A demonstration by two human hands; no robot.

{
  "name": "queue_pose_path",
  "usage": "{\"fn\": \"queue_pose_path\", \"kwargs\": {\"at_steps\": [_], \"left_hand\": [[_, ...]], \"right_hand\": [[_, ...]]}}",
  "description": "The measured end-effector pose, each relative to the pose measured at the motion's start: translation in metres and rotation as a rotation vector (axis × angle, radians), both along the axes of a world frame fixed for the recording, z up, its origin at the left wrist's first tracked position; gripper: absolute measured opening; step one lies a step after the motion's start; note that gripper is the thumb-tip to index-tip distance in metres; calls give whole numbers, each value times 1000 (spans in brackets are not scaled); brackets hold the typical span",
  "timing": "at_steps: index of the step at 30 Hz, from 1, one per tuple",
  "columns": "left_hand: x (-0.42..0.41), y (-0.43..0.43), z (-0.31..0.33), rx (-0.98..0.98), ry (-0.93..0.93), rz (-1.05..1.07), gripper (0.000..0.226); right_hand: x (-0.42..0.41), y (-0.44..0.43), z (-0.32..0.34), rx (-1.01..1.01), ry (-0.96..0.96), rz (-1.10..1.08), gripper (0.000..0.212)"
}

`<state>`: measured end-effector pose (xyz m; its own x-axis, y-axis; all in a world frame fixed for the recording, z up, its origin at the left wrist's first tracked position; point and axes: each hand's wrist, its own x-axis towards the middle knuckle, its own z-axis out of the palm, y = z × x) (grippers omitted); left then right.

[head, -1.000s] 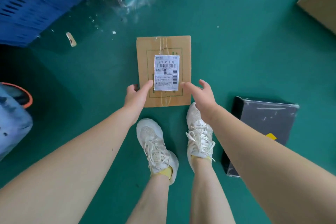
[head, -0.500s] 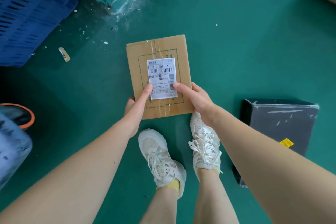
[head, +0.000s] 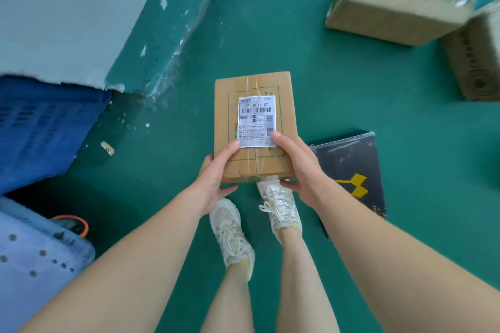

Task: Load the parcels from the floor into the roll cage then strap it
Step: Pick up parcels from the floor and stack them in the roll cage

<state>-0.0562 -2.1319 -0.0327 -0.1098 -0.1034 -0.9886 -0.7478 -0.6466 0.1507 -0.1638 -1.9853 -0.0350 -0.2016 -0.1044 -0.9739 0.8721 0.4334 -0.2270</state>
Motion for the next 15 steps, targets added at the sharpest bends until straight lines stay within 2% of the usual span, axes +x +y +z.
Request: {"fn": "queue_pose_path", "kwargs": {"at_steps": [3, 7, 11, 15], "left_hand": [[-24, 3, 42, -1, 41, -132, 88], [-66, 6, 136, -63, 121, -299, 68], [-99, 15, 239, -73, 211, -444, 80], [-119, 40, 346, -94, 309, -594, 83]], "right_hand": [[-5, 13, 46, 28, 25, -122, 105], [-18, 31, 140, -9, 95, -290, 98], [-26, 50, 251, 0, 185, -402, 88], [-22, 78, 360, 16, 262, -533, 61]]}}
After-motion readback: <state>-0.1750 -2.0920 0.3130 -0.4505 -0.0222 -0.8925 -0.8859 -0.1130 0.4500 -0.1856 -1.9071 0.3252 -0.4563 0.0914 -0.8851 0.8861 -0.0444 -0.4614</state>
